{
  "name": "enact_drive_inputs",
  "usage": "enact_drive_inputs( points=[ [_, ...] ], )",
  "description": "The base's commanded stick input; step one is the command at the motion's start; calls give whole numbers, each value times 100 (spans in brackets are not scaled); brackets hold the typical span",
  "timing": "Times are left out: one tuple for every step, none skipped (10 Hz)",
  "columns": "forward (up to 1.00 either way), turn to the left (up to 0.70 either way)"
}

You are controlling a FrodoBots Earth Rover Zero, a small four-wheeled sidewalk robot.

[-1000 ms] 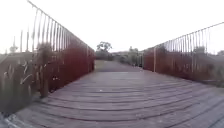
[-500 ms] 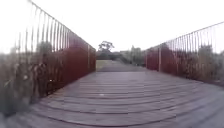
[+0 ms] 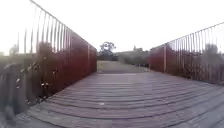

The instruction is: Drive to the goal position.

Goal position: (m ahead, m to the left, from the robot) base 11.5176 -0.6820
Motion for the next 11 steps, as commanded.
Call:
enact_drive_inputs(
  points=[
    [70, 0],
    [70, -5],
    [70, -18],
    [70, -31],
    [70, -35],
    [70, -35],
    [70, -35],
    [70, -35],
    [70, -35],
    [70, -33],
    [70, -21]
  ],
)
